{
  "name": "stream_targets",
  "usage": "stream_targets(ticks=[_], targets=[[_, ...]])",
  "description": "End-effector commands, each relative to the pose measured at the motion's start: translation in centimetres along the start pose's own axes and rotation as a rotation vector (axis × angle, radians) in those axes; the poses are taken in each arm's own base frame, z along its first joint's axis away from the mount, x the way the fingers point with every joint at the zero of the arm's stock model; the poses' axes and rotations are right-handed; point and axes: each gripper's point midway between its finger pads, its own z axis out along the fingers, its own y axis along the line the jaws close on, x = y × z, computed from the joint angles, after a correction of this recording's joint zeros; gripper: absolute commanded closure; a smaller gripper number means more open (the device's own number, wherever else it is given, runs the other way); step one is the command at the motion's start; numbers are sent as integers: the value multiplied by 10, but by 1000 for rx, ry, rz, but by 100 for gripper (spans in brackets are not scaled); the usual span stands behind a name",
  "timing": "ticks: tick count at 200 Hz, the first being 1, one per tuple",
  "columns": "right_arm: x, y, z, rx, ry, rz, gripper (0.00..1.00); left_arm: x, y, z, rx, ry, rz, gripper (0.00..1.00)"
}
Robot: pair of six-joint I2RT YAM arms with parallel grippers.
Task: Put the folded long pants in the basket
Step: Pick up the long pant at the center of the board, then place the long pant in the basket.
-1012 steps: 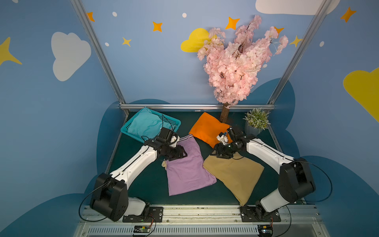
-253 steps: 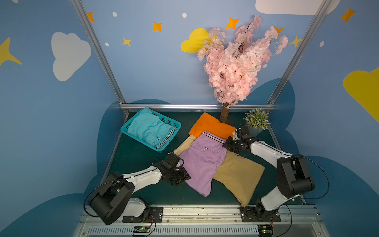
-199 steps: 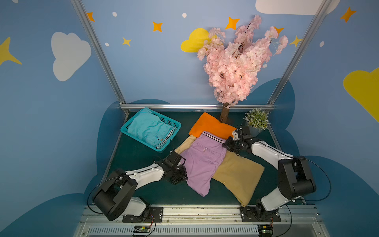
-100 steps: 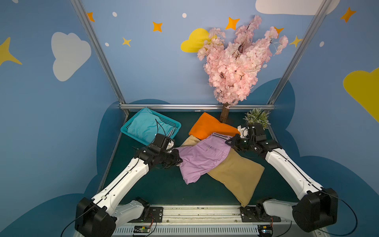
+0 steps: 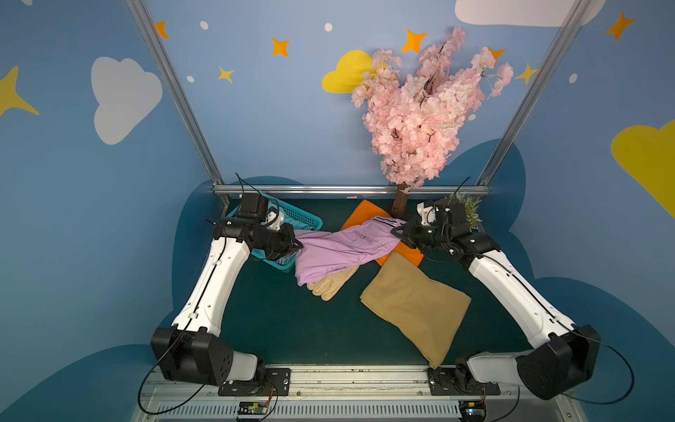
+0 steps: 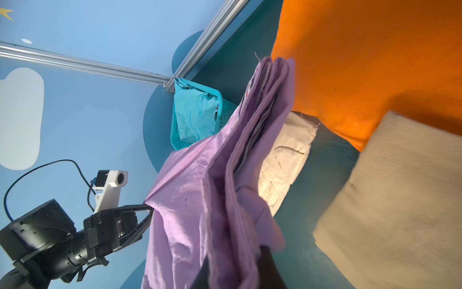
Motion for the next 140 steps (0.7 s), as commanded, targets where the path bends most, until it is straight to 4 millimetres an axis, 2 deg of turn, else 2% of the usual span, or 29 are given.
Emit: stream_targets(ticks=[1,17,48,79,105,121,140], targets=[[-10,42,17,-51,-105,-35,100,-36,29,-15,-95,-49,9,97],[0,60,44,-57,-103,-62,100,-71,49,-23,-163,-107,-10,97],[14,82,99,-50,-107,-104,100,-134,81,-36,-278,-212,10,97],[28,116,147,-91,-75,-181,100,-183,112,-44,-344,-259,-30,97],[37,135,182,-105,-55,-219,100,-216,119,-57,-471,-368,56,97],[43,144,201,-127,-45,-233,100,-229,117,-57,-482,-411,78,97],[51,153,224,-153,-40,-264,100,-241,124,-64,-551,-465,82,97]])
